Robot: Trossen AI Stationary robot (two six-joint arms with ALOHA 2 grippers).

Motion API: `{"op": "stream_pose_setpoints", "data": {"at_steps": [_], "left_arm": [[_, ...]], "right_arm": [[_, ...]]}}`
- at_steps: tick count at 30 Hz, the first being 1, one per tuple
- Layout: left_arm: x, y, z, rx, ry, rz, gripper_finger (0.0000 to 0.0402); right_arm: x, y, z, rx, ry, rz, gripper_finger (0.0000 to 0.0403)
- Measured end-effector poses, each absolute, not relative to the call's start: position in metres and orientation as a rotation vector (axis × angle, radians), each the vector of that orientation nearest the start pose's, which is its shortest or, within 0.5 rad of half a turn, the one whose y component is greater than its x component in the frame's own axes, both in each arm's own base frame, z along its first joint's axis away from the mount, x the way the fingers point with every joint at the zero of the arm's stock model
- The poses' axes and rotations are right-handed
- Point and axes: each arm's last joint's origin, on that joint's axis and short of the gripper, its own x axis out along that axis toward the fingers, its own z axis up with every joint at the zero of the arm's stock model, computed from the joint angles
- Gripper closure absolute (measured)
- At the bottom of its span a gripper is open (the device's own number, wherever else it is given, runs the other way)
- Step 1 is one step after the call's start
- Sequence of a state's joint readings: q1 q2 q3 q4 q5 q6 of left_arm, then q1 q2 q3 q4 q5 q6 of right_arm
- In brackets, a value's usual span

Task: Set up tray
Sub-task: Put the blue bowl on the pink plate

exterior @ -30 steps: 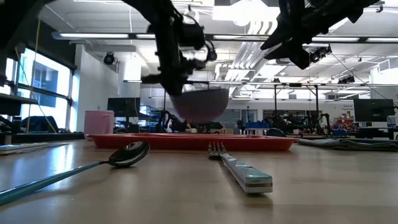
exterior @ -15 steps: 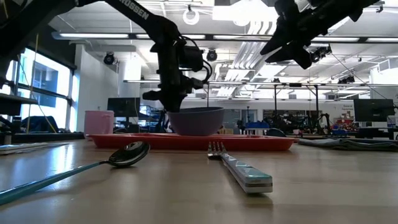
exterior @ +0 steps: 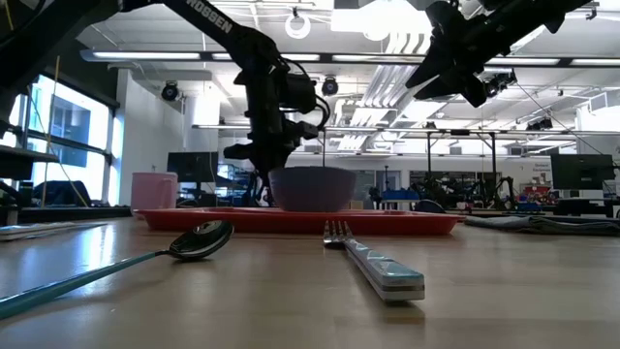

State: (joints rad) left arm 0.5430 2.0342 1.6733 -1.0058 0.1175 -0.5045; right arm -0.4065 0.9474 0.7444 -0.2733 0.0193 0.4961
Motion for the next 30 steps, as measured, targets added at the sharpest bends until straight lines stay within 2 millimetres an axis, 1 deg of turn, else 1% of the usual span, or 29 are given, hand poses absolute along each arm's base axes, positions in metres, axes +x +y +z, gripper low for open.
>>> {"op": "stream_pose_setpoints", "data": {"at_steps": [6,13,30], "left_arm": [[0.3508,0.2082,0.2148,-0.864,1.206,0.696,0.0302],[0.3466,0.2052,0.2139,-0.862,1.265,0.681,0.0301],[0.3468,0.2033,0.214,-0.897,1.273,0.629,0.03]], "right_arm": [[0.187,-0.0811,0.2828,0.572,0.36,-0.528,0.0265],[0.1865,-0.0809,0.2817,0.574,0.373,-0.531,0.0265],[0.1857,-0.0817,0.2809,0.561,0.375,-0.568,0.0265]]}}
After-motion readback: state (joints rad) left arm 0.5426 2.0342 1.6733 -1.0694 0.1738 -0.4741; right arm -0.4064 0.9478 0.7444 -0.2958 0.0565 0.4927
